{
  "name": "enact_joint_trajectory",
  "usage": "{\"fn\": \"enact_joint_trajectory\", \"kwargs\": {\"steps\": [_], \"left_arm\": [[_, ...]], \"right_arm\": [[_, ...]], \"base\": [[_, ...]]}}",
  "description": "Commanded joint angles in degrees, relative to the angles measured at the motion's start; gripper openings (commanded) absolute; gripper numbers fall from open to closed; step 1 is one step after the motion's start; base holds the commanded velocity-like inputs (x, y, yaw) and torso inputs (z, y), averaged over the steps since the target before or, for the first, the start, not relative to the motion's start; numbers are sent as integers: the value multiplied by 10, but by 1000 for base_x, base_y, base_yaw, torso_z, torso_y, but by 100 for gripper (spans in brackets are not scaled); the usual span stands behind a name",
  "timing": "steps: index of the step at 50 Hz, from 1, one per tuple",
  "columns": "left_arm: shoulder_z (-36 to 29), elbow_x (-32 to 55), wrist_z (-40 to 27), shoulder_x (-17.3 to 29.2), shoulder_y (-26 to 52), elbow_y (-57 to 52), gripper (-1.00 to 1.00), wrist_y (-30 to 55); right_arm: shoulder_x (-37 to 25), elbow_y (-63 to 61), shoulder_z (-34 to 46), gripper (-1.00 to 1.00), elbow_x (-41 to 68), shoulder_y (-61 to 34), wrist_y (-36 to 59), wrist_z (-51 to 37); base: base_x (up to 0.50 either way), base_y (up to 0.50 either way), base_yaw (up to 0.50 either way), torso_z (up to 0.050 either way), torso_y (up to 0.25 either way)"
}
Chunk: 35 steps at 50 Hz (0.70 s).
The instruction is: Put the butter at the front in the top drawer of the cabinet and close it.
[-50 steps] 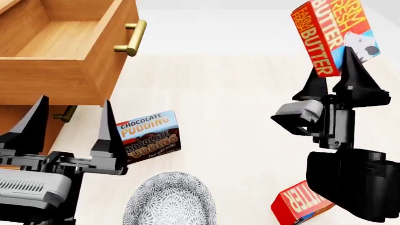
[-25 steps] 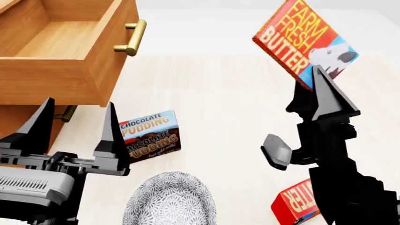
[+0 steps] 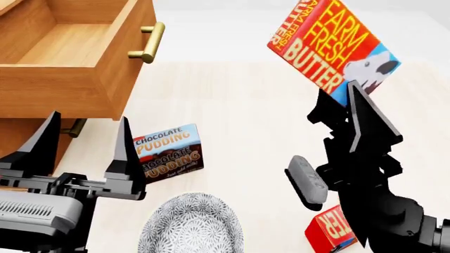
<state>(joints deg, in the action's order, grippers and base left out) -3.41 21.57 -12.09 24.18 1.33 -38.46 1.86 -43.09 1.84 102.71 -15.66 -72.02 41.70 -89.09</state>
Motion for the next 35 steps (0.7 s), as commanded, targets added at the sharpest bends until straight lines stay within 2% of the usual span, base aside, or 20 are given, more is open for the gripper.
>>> {"fn": "enact_joint_trajectory", "kwargs": {"steps": [1,11,35], "left_arm": [[1,-1,-5,4,-5,-8,100,2],[1,9,-6,7,-5,-11,100,8],[-8,14,-5,11,1,-9,100,14]], "right_arm": [[56,121,-159,-100,-93,81,-172,-6],[121,238,-223,-100,-152,121,-263,-4],[125,248,-286,-100,-286,168,-246,-3]], "base": [[0,0,0,0,0],[0,0,0,0,1],[0,0,0,0,1]]}}
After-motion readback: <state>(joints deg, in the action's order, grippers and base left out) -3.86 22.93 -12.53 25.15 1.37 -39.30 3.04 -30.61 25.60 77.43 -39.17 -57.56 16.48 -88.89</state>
